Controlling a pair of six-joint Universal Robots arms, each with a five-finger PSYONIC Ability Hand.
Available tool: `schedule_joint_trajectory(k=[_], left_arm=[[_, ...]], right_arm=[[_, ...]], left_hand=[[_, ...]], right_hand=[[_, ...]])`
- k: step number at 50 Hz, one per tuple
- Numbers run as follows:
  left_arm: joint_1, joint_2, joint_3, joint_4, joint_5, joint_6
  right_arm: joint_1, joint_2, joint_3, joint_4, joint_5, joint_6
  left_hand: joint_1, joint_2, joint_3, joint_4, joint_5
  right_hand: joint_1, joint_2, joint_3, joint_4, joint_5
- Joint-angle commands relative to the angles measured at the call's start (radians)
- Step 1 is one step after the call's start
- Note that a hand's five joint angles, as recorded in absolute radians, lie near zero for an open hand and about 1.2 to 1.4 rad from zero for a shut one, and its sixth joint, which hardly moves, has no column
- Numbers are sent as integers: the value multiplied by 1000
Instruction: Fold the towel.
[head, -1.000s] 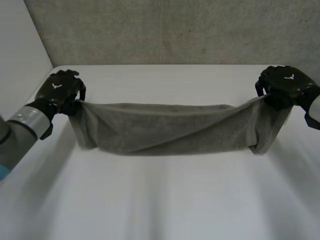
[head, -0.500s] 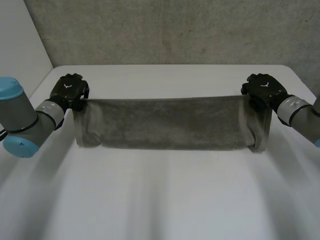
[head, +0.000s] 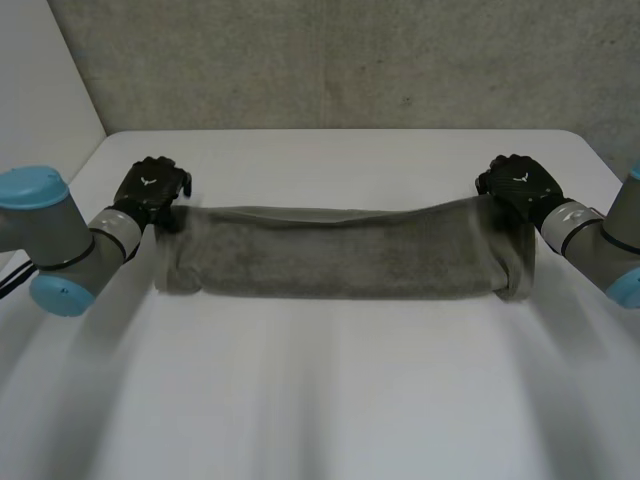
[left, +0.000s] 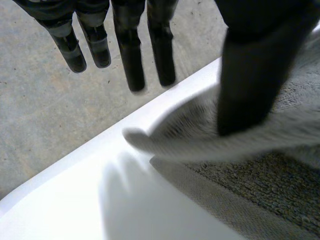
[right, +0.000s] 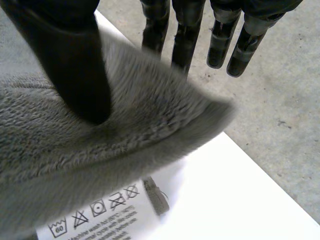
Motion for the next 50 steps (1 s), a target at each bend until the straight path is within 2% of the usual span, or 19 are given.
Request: schedule_joint_trajectory(k=[1,7,11,12,14,16,20,24,29,35,41,46,50], left_arm=[[-16,16,-4,1,-51,2],[-21,59,-14,1,-57,7],[-21,102,-26,0,-59,5],[-22,131,-47,0,-59,5],[-21,184,-90,-2,-59,4],[-21,228,-130,-2,-59,4],[-21,389,-321,-2,-57,4],[-21,470,-439,1,-51,8],[-25,521,-573,9,-51,10],[-61,471,-635,30,-53,10],[-62,395,-620,70,-54,9],[-64,354,-590,110,-72,7],[-64,311,-561,119,-99,7]], right_arm=[[2,-20,18,-22,43,1],[3,-79,38,-51,51,13],[16,-196,102,-110,54,67],[14,-247,139,-129,54,105],[14,-248,139,-129,54,105],[10,-380,247,-146,49,192],[6,-475,354,-124,46,211],[-3,-559,508,-50,48,208],[-6,-567,622,4,55,199],[-32,-519,720,-47,52,113],[-40,-455,726,-101,51,36],[-43,-364,697,-173,55,10],[-43,-331,677,-198,58,1]], left_hand=[[-450,-450,-58,-66,-442],[-450,-450,-58,-66,-442],[-450,-450,-58,-66,-442],[-450,-450,-58,-66,-442],[-447,-447,-58,-66,-440],[-447,-447,-58,-66,-440],[-439,-438,-58,-66,-431],[-421,-420,-58,-66,-413],[-386,-385,-58,-66,-378],[-318,-318,-58,-66,-310],[-254,-253,-58,-66,-246],[-189,-189,-58,-66,-181],[-177,-177,-58,-66,-169]], right_hand=[[-589,-579,-53,-76,-577],[-589,-579,-53,-76,-577],[-589,-579,-53,-76,-577],[-589,-579,-53,-76,-577],[-589,-579,-53,-76,-577],[-589,-579,-53,-76,-577],[-589,-579,-53,-76,-577],[-589,-579,-53,-76,-577],[-558,-548,-53,-76,-546],[-359,-349,-53,-76,-347],[-314,-304,-53,-76,-302],[-89,-79,-53,-76,-77],[-56,-46,-53,-76,-44]])
